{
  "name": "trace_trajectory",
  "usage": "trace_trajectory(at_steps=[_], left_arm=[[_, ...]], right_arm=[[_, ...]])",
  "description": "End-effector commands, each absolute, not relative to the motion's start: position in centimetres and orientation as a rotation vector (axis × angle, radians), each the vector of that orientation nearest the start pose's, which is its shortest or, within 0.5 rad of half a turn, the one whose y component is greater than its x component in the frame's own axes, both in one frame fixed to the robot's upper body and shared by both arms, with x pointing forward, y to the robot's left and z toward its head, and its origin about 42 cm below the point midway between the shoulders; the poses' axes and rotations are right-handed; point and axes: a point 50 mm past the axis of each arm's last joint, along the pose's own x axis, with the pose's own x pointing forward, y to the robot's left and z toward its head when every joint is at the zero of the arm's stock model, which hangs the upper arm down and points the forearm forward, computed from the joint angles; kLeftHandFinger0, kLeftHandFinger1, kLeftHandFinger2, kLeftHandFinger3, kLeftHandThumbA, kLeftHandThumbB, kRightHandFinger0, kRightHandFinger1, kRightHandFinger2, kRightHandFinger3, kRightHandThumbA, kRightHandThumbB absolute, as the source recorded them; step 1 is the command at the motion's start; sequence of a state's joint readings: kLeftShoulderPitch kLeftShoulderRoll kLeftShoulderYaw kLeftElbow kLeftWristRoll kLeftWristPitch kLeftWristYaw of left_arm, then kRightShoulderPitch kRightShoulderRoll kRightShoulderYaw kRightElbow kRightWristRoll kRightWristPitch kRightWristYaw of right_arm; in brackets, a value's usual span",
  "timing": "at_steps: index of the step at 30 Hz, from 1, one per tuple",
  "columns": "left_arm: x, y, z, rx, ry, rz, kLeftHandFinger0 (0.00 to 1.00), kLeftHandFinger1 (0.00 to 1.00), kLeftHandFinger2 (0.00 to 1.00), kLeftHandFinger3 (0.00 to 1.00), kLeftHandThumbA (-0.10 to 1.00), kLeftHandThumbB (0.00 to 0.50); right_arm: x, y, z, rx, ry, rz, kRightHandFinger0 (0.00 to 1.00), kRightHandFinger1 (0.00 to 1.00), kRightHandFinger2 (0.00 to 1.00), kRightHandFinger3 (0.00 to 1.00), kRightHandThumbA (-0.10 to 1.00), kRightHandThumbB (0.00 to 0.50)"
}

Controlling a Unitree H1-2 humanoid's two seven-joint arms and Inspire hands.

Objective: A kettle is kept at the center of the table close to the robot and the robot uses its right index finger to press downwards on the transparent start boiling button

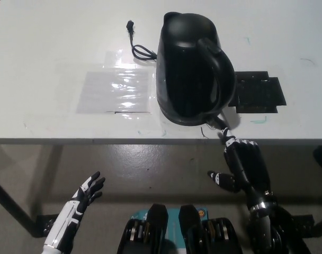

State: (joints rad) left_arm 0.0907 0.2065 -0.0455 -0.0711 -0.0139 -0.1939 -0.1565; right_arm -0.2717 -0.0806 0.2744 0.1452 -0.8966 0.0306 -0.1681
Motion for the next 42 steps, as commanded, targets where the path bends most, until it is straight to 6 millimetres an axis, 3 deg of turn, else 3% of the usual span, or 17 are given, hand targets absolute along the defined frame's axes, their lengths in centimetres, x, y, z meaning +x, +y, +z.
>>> trace_trajectory(at_steps=[1, 16, 27, 42], left_arm=[[25.1, 25.8, 12.0, 0.207, -0.218, -0.234, 1.00, 1.00, 1.00, 1.00, 1.00, 0.377], [25.3, 26.0, 11.9, 0.197, -0.225, -0.239, 1.00, 1.00, 1.00, 1.00, 1.00, 0.379], [25.3, 25.9, 11.9, 0.201, -0.220, -0.240, 1.00, 1.00, 1.00, 1.00, 1.00, 0.392], [25.2, 26.1, 12.0, 0.210, -0.228, -0.239, 1.00, 1.00, 1.00, 1.00, 1.00, 0.374]], right_arm=[[37.4, -14.5, 15.1, -1.033, -0.340, 0.053, 0.00, 0.00, 0.00, 1.00, 1.00, 0.197], [39.0, -14.4, 15.0, -1.053, -0.312, 0.061, 0.00, 0.00, 0.00, 1.00, 1.00, 0.205], [39.2, -14.1, 14.7, -1.058, -0.300, 0.069, 0.00, 0.00, 0.00, 1.00, 1.00, 0.206], [39.6, -13.9, 13.7, -1.071, -0.264, 0.091, 0.00, 0.00, 0.00, 1.00, 1.00, 0.201]])
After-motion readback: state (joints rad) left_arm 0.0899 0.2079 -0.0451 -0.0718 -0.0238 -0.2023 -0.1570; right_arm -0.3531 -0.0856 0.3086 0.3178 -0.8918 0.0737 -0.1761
